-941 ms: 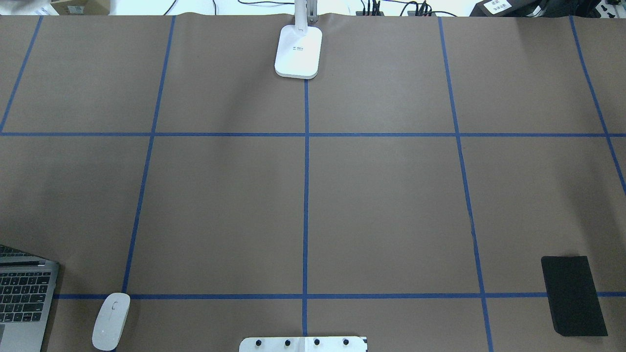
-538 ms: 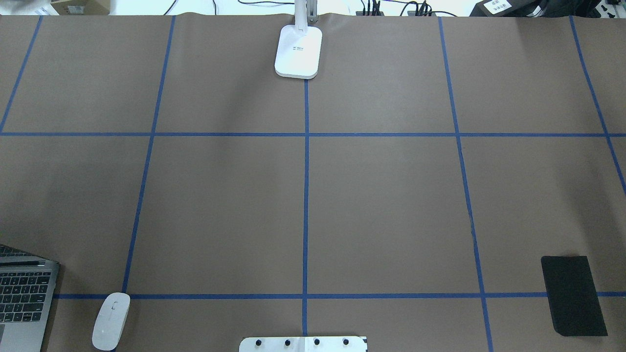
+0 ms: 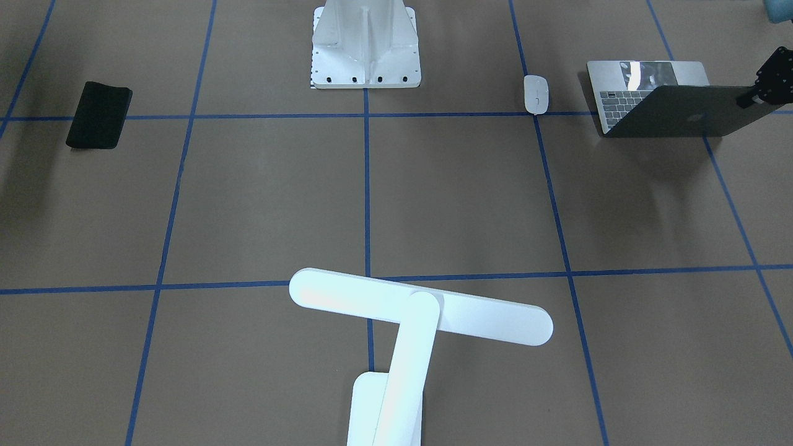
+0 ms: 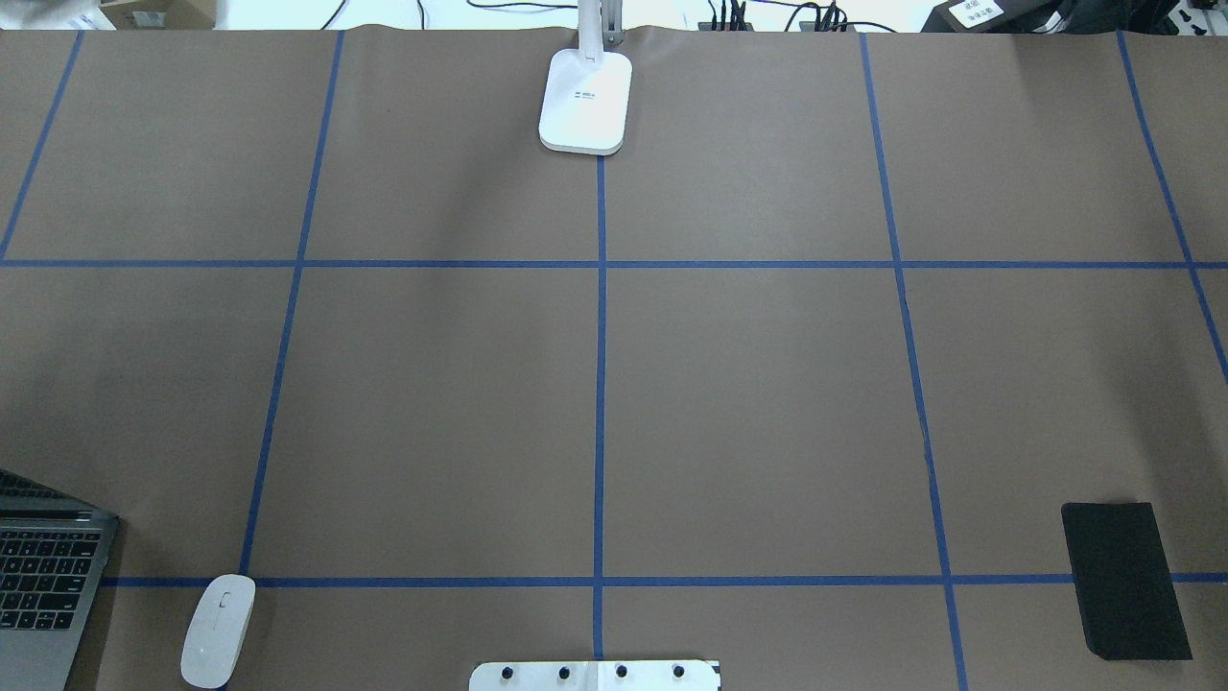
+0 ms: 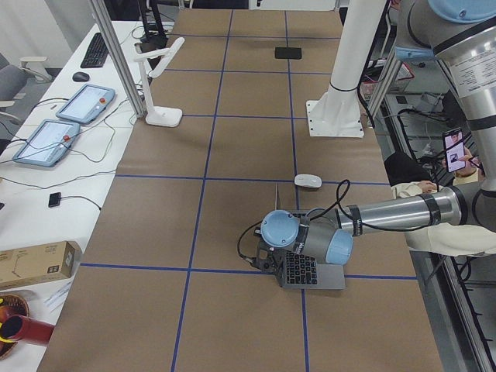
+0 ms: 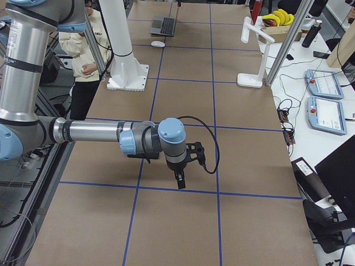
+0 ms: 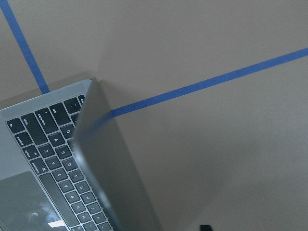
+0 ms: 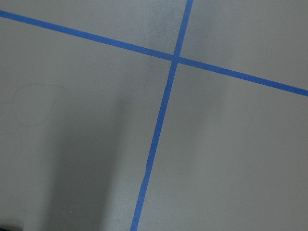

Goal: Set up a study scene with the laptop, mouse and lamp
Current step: 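Grip the grey laptop edge with the left gripper and drag it farther away, then slide the open laptop with the left gripper toward the white lamp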

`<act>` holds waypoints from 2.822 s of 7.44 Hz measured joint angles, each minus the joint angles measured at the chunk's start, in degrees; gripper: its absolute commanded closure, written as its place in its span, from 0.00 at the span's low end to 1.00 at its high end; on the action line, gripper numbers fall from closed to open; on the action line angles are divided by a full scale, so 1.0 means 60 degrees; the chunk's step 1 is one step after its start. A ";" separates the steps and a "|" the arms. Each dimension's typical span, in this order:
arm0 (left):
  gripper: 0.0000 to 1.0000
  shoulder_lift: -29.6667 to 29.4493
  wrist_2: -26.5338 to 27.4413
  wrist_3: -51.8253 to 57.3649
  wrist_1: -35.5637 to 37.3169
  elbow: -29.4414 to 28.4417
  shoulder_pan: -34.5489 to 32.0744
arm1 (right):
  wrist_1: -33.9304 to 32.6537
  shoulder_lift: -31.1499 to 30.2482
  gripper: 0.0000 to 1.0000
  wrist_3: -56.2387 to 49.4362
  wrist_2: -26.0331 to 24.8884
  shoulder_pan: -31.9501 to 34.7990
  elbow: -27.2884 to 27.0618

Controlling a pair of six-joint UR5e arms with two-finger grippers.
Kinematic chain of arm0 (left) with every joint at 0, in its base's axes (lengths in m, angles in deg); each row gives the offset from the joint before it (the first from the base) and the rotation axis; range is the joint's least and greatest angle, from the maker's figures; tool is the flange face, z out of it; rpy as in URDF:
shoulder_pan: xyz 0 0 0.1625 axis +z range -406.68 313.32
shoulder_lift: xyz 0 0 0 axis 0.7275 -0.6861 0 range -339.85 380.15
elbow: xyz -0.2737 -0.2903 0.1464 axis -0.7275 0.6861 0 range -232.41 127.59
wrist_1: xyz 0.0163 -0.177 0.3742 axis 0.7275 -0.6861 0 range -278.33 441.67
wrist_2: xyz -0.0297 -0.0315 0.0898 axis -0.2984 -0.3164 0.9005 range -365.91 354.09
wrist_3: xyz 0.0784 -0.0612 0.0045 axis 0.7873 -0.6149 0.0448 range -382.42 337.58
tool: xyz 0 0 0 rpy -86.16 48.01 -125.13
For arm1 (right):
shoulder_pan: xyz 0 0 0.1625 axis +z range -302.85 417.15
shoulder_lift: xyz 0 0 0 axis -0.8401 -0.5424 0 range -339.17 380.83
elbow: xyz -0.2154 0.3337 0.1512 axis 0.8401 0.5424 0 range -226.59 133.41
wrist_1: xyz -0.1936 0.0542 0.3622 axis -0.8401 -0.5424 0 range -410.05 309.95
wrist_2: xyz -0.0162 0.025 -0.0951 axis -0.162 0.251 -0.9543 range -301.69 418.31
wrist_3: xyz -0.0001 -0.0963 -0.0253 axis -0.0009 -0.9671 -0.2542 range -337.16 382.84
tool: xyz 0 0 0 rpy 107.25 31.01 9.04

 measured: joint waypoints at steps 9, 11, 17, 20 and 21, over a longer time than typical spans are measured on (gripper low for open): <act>1.00 -0.2055 -0.2369 -0.0067 0.2004 0.0138 0.0776 | -0.0015 -0.0038 0.00 -0.0003 0.0009 0.0000 0.0015; 1.00 -0.2878 -0.2479 -0.0079 0.3194 0.0395 0.0677 | -0.0015 -0.0114 0.00 -0.0021 0.0004 0.0000 0.0015; 1.00 -0.6395 -0.2490 -0.0532 0.7088 0.0697 0.0017 | -0.0051 -0.0390 0.00 -0.0039 -0.0001 0.0014 0.0095; 1.00 -0.7886 -0.2456 -0.2049 0.7327 0.0480 0.0158 | -0.0135 -0.0485 0.00 -0.0083 0.0040 0.0002 0.0156; 1.00 -0.8232 -0.2464 -0.2556 0.7298 0.0419 0.0457 | -0.0142 -0.0505 0.00 -0.0086 0.0050 0.0001 0.0198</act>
